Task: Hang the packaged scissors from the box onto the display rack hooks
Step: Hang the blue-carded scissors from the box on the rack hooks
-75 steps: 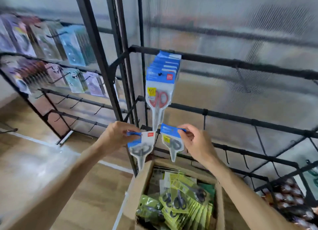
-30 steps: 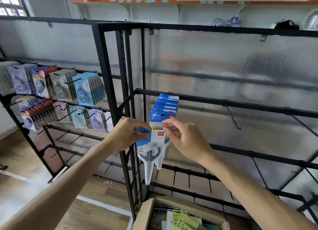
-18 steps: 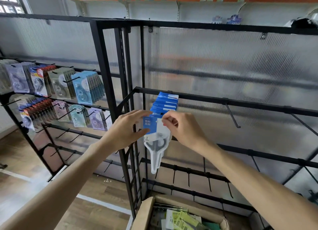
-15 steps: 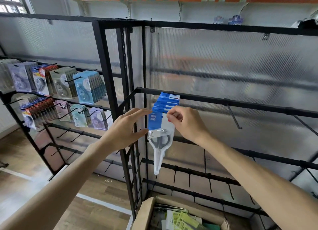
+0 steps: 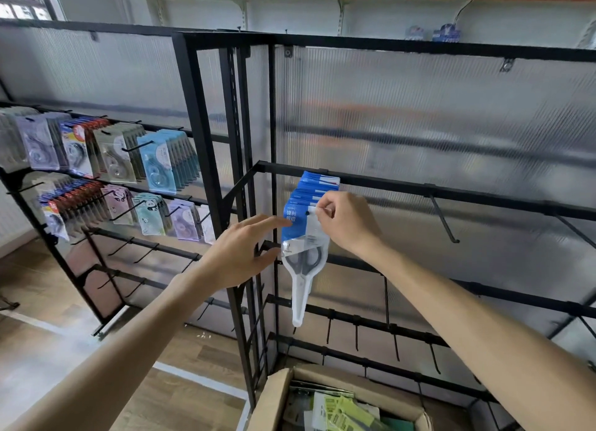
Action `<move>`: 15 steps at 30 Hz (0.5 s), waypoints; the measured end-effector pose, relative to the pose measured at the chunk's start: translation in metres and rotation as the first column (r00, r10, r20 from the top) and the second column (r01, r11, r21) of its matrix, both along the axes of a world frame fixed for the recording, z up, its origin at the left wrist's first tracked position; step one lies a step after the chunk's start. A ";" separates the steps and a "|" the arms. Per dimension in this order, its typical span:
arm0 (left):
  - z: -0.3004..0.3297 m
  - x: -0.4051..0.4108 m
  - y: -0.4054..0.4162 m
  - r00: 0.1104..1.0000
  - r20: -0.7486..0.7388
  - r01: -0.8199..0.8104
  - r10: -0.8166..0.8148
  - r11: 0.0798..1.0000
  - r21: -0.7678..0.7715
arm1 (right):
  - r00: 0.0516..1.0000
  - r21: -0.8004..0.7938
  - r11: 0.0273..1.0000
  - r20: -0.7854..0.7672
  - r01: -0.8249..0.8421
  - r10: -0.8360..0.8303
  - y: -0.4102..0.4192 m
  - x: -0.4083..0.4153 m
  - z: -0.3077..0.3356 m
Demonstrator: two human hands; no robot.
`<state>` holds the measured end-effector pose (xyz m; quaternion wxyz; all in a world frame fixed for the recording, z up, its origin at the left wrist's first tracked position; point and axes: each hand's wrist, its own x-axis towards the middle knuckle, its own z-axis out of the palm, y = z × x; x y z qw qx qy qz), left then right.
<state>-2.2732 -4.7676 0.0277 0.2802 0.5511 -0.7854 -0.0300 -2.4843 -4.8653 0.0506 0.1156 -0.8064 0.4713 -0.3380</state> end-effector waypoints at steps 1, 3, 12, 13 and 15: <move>-0.002 -0.002 -0.001 1.000 0.025 0.017 -0.017 1.000 0.001 | 1.000 -0.005 1.000 0.002 0.001 -0.001 0.001 0.001 -0.002; -0.006 -0.007 -0.004 0.996 0.076 0.043 -0.044 0.999 0.024 | 1.000 -0.016 1.000 0.002 0.005 -0.005 0.004 0.001 -0.007; -0.018 -0.020 -0.032 0.961 0.275 -0.027 -0.015 0.989 0.147 | 0.991 0.035 0.993 0.063 0.117 -0.119 -0.020 0.007 -0.011; -0.017 -0.022 -0.037 0.963 0.270 -0.034 -0.008 0.988 0.150 | 0.989 0.034 0.990 0.060 0.136 -0.138 -0.025 0.009 -0.010; -0.013 -0.026 -0.044 0.964 0.266 -0.058 0.013 0.985 0.160 | 0.984 0.010 0.985 0.055 0.170 -0.170 -0.032 0.012 -0.012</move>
